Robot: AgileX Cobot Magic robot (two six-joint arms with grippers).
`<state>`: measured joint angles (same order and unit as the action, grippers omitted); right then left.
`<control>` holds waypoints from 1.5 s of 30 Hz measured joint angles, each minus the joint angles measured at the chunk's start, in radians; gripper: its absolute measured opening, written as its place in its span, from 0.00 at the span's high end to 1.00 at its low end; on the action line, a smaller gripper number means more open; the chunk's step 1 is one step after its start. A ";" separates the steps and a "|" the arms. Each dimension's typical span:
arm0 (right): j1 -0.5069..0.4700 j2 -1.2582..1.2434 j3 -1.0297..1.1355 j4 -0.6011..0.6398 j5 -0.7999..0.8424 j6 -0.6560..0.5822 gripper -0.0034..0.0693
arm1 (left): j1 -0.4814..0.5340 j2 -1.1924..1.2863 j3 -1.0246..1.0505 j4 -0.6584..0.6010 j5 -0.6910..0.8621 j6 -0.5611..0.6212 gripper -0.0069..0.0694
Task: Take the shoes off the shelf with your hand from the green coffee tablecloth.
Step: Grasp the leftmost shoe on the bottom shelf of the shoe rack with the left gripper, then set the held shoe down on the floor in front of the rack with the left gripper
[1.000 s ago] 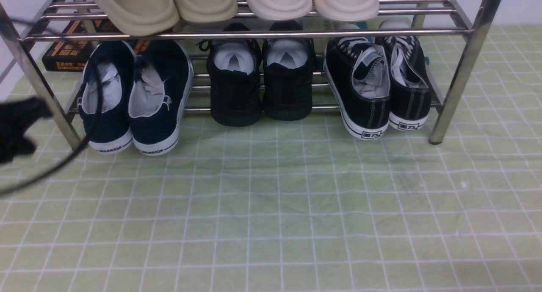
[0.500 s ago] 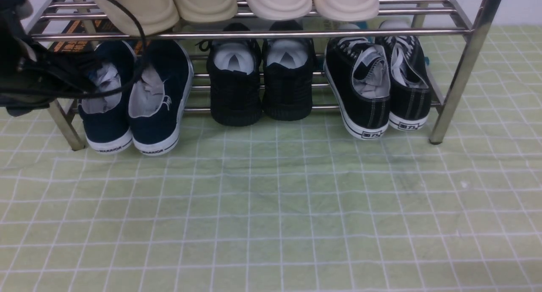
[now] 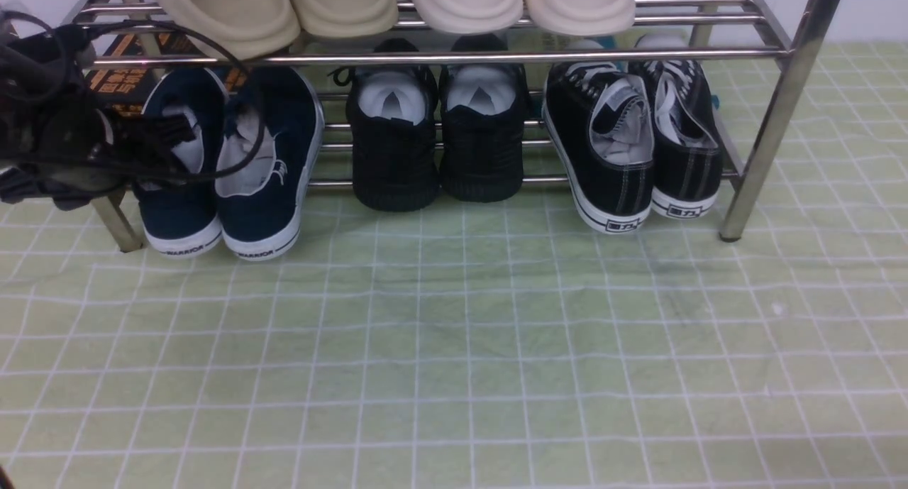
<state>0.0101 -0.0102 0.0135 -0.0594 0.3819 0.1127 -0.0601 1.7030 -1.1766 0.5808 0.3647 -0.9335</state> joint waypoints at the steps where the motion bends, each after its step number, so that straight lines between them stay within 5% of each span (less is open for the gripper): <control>1: 0.000 0.000 0.000 0.000 0.000 0.000 0.63 | 0.000 0.003 0.000 0.000 -0.004 -0.003 0.37; 5: 0.000 0.000 0.000 0.000 0.000 0.000 0.63 | 0.000 0.050 -0.001 0.020 -0.044 -0.036 0.43; 10: 0.000 0.000 0.000 0.000 0.000 0.000 0.63 | 0.000 0.053 -0.001 0.023 -0.024 -0.045 0.80; 12: 0.000 0.000 0.000 0.000 0.000 0.000 0.63 | 0.000 0.036 -0.002 0.022 0.006 -0.045 0.85; 18: 0.000 0.000 0.000 0.000 0.000 0.000 0.63 | -0.001 -0.114 0.003 -0.029 0.190 0.012 0.85; 30: 0.000 0.000 0.000 0.000 0.000 0.000 0.63 | -0.001 -0.512 0.097 -0.289 0.588 0.449 0.85; 37: 0.000 0.000 0.000 0.000 0.000 0.000 0.63 | -0.001 -0.543 0.343 -0.287 0.449 0.394 0.85; 45: 0.000 0.000 0.000 0.000 0.000 0.000 0.63 | -0.001 -0.543 0.487 -0.062 0.267 0.143 0.85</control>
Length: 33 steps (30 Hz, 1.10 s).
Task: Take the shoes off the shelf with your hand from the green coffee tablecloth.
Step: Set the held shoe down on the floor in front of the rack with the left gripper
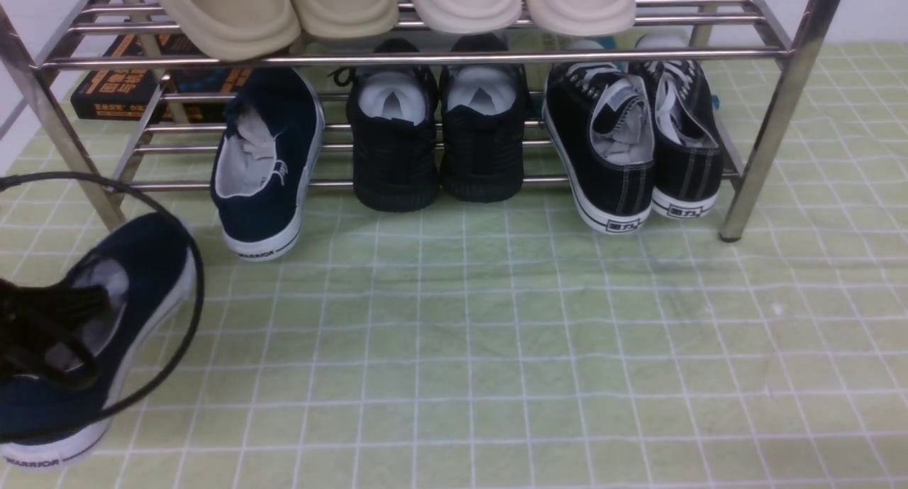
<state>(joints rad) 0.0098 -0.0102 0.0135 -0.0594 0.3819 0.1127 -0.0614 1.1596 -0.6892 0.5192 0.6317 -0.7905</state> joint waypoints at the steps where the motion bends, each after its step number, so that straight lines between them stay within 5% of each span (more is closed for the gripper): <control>1: 0.000 0.000 0.000 0.000 0.000 0.000 0.63 | 0.000 0.000 0.019 0.056 -0.017 -0.060 0.85; 6: 0.000 0.000 0.000 0.000 0.000 0.000 0.63 | 0.000 0.000 0.104 0.173 -0.125 -0.198 0.85; 22: 0.000 0.000 0.000 0.000 0.000 0.000 0.63 | 0.000 0.038 0.161 0.235 -0.246 -0.231 0.80; 33: 0.000 0.000 0.000 0.000 0.000 0.000 0.63 | 0.000 0.136 0.153 0.238 -0.213 -0.236 0.41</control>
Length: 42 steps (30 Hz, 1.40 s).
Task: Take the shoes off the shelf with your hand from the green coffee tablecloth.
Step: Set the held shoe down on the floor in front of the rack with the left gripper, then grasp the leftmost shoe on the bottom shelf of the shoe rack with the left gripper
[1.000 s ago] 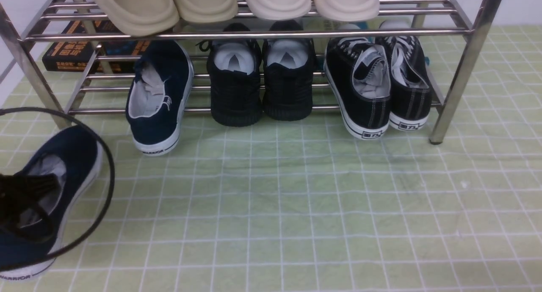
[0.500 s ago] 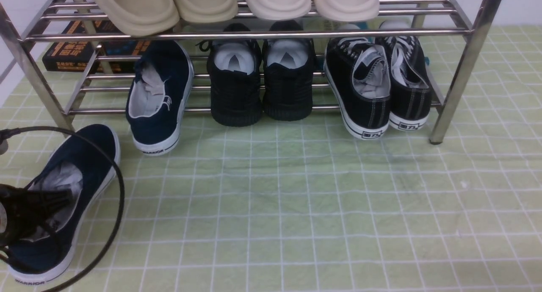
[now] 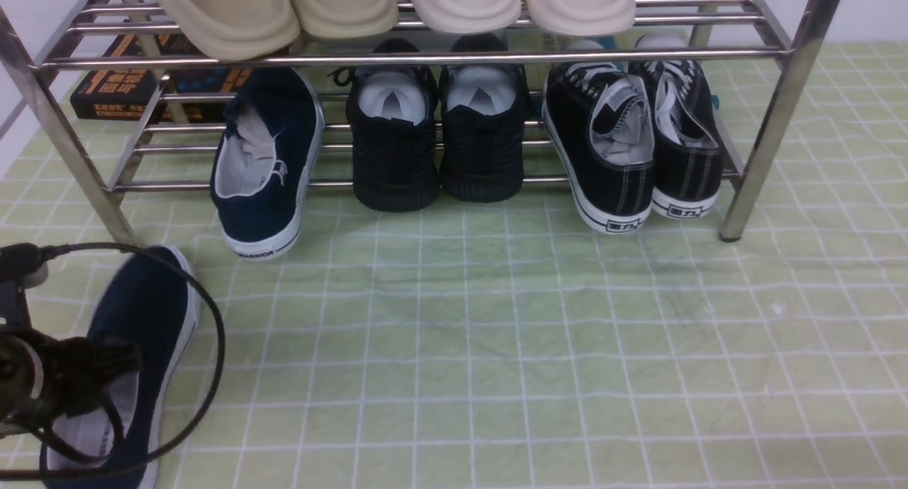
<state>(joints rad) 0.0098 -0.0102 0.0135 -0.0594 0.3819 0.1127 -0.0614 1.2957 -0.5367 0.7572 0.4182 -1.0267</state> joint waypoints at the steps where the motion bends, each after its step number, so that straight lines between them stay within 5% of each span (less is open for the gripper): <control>1: 0.000 0.000 0.000 0.000 0.000 0.000 0.63 | 0.000 -0.013 -0.018 -0.001 0.042 -0.011 0.36; 8: 0.000 0.000 0.000 0.000 0.000 0.000 0.63 | 0.000 -0.104 -0.183 -0.096 0.225 0.013 0.33; 13: 0.000 0.000 0.000 0.000 0.000 0.000 0.63 | 0.000 -0.110 -0.362 -0.366 0.255 0.243 0.60; 15: 0.000 0.000 0.000 0.000 0.000 0.000 0.63 | 0.000 -0.060 -0.451 -0.526 0.267 0.394 0.81; 20: 0.000 0.000 0.000 0.000 0.000 0.000 0.63 | 0.000 0.108 -0.600 -0.718 0.298 0.595 0.90; 25: 0.000 0.000 0.000 0.000 0.000 0.000 0.63 | 0.000 0.292 -0.726 -0.824 0.301 0.688 0.80; 34: 0.000 0.000 0.000 0.000 0.000 0.000 0.63 | 0.000 0.430 -0.802 -0.849 0.201 0.710 0.39; 42: 0.000 0.000 0.000 0.000 0.000 0.000 0.63 | 0.000 0.509 -0.804 -0.854 0.125 0.712 0.36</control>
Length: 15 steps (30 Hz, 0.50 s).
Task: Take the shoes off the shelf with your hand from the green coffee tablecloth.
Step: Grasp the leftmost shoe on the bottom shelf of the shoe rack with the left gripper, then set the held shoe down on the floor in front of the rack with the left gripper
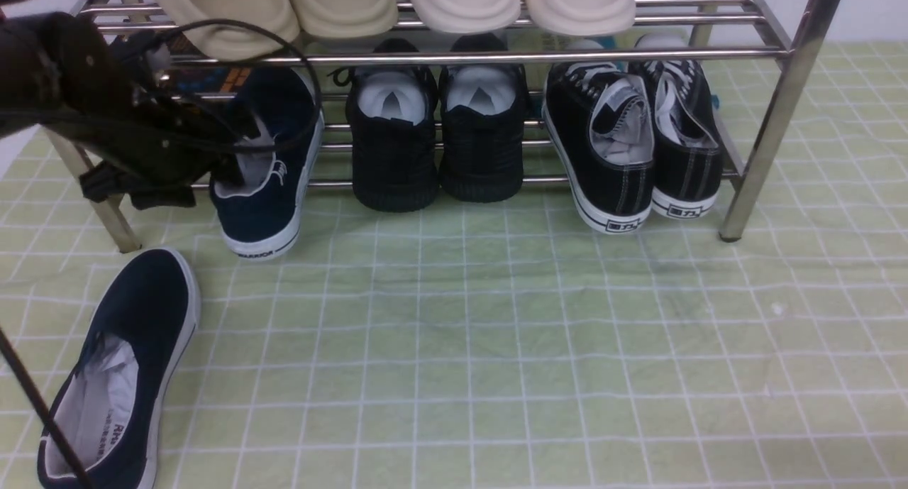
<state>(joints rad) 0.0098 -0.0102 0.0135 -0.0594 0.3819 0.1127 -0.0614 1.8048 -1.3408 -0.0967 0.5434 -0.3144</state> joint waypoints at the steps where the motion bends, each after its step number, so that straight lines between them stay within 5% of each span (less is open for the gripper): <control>1: 0.000 0.000 0.000 0.000 0.000 0.000 0.63 | 0.000 0.006 0.000 0.000 -0.005 0.000 0.38; 3: 0.000 0.000 0.000 0.000 0.000 0.000 0.63 | 0.000 0.021 -0.001 0.000 -0.012 0.001 0.43; 7: 0.000 0.000 0.000 0.000 0.000 0.000 0.63 | -0.003 0.028 -0.002 -0.016 -0.012 0.001 0.68; 8: 0.000 0.000 0.000 0.000 0.000 0.000 0.63 | -0.003 0.024 -0.002 -0.015 0.004 0.002 0.82; 15: 0.000 0.000 0.000 0.000 0.000 0.000 0.63 | -0.003 -0.070 -0.002 -0.021 0.212 0.001 0.88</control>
<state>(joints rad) 0.0098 -0.0102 0.0135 -0.0594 0.3819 0.1127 -0.0646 1.7350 -1.3423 -0.1176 0.7555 -0.3131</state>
